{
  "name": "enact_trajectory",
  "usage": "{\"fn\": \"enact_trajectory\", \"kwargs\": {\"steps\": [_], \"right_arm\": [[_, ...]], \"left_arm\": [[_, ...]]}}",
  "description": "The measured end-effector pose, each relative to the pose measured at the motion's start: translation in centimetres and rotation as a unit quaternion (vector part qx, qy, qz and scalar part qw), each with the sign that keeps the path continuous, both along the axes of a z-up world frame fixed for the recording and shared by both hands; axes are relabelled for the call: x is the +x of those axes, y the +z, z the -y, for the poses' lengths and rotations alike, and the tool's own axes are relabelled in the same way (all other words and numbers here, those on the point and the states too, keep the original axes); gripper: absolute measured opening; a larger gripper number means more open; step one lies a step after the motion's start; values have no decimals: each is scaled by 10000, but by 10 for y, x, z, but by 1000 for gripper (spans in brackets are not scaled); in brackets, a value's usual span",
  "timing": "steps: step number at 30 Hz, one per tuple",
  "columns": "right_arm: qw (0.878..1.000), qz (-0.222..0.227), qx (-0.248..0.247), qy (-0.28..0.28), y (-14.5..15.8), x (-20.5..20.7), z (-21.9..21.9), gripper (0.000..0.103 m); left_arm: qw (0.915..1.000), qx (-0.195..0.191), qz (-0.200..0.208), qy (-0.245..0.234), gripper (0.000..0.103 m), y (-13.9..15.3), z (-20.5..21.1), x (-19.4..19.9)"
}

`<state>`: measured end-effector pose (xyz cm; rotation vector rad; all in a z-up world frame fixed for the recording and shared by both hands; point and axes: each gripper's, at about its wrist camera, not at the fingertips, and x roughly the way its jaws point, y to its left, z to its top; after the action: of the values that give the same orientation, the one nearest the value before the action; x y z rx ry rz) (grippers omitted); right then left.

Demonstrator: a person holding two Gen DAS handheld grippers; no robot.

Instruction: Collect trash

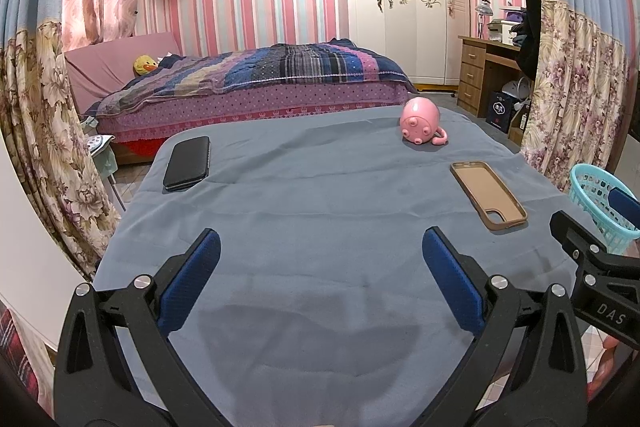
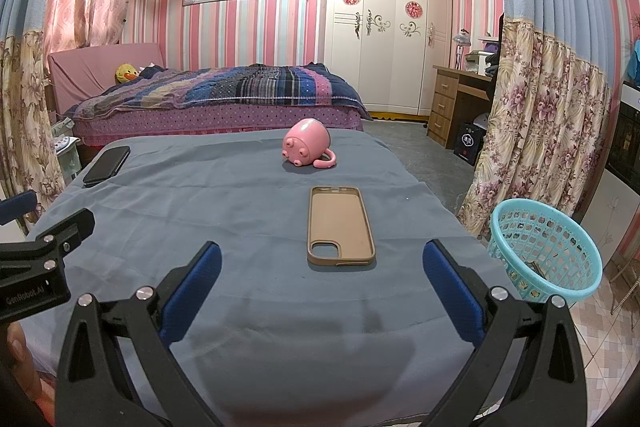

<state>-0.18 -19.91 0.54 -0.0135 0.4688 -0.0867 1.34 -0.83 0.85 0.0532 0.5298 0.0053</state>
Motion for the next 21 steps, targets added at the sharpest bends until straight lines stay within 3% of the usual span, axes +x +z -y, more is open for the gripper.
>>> {"fn": "enact_trajectory", "kwargs": {"steps": [21], "right_arm": [[10000,30,-52,-17,6,-2,3,98]], "left_arm": [[10000,6,-5,-14,98,0,2,1]]}}
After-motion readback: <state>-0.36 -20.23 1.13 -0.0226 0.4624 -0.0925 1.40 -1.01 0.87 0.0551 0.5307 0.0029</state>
